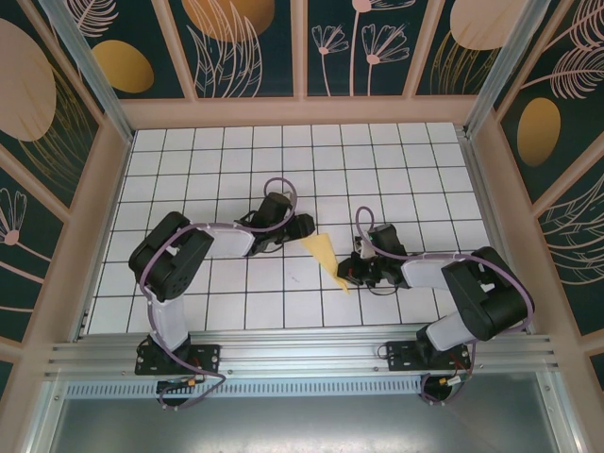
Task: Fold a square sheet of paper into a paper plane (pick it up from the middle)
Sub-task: Fold the wing for the fifth time at the center of the table.
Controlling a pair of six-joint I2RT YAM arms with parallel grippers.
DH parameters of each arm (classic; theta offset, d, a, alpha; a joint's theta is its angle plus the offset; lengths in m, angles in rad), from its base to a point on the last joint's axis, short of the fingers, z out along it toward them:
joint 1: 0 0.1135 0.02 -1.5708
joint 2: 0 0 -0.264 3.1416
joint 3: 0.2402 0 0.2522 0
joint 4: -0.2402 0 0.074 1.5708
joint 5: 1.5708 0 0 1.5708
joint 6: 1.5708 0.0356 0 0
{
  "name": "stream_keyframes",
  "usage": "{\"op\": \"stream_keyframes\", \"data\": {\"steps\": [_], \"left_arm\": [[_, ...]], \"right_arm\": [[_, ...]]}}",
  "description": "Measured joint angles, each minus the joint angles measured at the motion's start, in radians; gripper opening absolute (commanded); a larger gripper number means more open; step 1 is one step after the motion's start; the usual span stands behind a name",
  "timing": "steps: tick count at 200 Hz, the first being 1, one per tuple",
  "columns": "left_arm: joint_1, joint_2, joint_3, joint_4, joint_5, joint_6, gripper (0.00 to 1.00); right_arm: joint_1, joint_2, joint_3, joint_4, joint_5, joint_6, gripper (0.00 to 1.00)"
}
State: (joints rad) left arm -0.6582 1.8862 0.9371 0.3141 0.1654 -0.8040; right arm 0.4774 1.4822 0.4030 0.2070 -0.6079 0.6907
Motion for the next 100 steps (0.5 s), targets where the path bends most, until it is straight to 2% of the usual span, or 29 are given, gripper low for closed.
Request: {"op": "stream_keyframes", "data": {"steps": [32, 65, 100], "left_arm": [[0.002, -0.092, -0.004, -0.018, 0.018, -0.007, 0.54], [0.002, -0.182, -0.071, 0.049, 0.079, -0.058, 0.52], [-0.023, -0.204, -0.144, 0.087, 0.116, -0.112, 0.5]], "right_arm": [[0.002, 0.0, 0.0, 0.005, 0.0, 0.014, 0.04], [0.016, 0.004, 0.0, 0.024, 0.01, 0.042, 0.04], [0.054, 0.04, 0.017, 0.072, 0.018, 0.087, 0.04]]}}
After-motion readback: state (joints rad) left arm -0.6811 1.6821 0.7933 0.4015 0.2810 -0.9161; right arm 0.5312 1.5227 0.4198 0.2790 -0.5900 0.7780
